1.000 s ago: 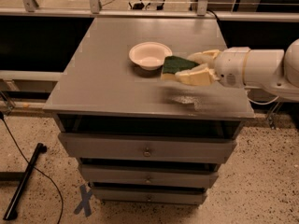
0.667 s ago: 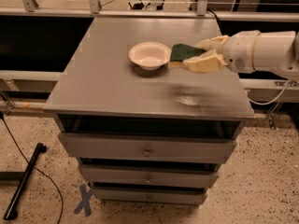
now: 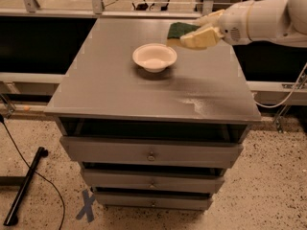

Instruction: Place sponge into paper bowl

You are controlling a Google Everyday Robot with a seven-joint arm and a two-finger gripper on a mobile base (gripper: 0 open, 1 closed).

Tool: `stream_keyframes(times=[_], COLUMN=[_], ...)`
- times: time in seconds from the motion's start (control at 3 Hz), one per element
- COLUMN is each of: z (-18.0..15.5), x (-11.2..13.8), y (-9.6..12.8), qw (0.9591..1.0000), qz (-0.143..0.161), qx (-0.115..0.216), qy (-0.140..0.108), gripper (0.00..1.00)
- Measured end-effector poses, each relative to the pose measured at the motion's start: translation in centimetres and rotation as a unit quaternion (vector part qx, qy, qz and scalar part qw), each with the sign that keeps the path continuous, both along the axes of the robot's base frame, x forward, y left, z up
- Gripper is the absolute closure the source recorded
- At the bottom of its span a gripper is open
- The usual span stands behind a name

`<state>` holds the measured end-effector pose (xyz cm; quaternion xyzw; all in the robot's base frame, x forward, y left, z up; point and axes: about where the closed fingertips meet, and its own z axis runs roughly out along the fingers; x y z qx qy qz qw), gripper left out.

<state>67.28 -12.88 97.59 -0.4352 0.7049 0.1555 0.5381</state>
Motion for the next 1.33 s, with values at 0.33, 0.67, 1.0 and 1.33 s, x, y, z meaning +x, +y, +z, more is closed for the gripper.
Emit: stream_keyframes(times=[0.33,0.67,1.0,1.33], z=[-0.3,-1.0,-2.1,-3.6], x=[2.9,4.3,5.7,6.2], y=[3.5,5.8,7.3,8.3], qw=[0.9996,0.9988,0.9981,0.9973], qz=[0.024,0.039,0.039,0.038], qx=[0.007,0.010,0.026,0.030], qy=[0.016,0.028,0.041,0.056], gripper=[0.98,0.75,0.51,0.29])
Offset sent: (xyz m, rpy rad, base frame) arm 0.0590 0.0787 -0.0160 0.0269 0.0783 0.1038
